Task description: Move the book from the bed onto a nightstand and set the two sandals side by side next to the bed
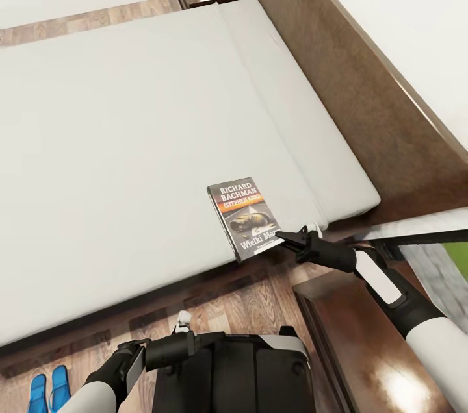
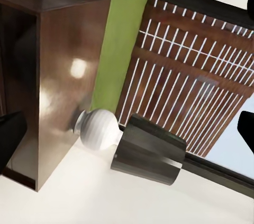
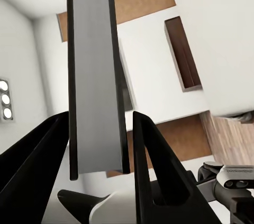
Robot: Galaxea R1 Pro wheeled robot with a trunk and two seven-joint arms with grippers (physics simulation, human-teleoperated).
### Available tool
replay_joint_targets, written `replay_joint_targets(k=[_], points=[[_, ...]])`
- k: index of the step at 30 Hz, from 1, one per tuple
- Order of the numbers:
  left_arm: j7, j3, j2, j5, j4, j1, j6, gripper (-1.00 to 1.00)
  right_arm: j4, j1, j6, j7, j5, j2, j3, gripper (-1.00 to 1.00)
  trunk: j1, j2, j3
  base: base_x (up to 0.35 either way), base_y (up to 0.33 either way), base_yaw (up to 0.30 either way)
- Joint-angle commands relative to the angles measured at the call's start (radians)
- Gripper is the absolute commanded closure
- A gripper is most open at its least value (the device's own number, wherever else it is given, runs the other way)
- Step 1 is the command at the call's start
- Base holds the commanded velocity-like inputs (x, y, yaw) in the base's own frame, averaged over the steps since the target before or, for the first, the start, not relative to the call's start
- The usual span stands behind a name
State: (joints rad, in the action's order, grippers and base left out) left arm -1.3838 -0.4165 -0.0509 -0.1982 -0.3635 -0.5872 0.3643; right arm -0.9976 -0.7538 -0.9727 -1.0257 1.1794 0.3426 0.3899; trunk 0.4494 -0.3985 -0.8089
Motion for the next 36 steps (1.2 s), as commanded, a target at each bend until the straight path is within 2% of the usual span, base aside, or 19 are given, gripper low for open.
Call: replay_joint_targets(k=[1,36], points=[[-0.006,-0.008,-0.001,-0.010,-0.002,0.000,0.010,-1.00,0.001,-0.001,-0.003,-0.002,0.003,0.001,0.003,1.00,0.001,-0.001,0.001,0.000,0.000,0.000],[-0.006,-0.009,-0.001,-0.009,-0.002,0.000,0.010,-1.00,0.001,-0.001,-0.003,-0.003,0.003,0.001,0.003,1.00,0.001,-0.001,0.058,-0.023,0.000,0.000]])
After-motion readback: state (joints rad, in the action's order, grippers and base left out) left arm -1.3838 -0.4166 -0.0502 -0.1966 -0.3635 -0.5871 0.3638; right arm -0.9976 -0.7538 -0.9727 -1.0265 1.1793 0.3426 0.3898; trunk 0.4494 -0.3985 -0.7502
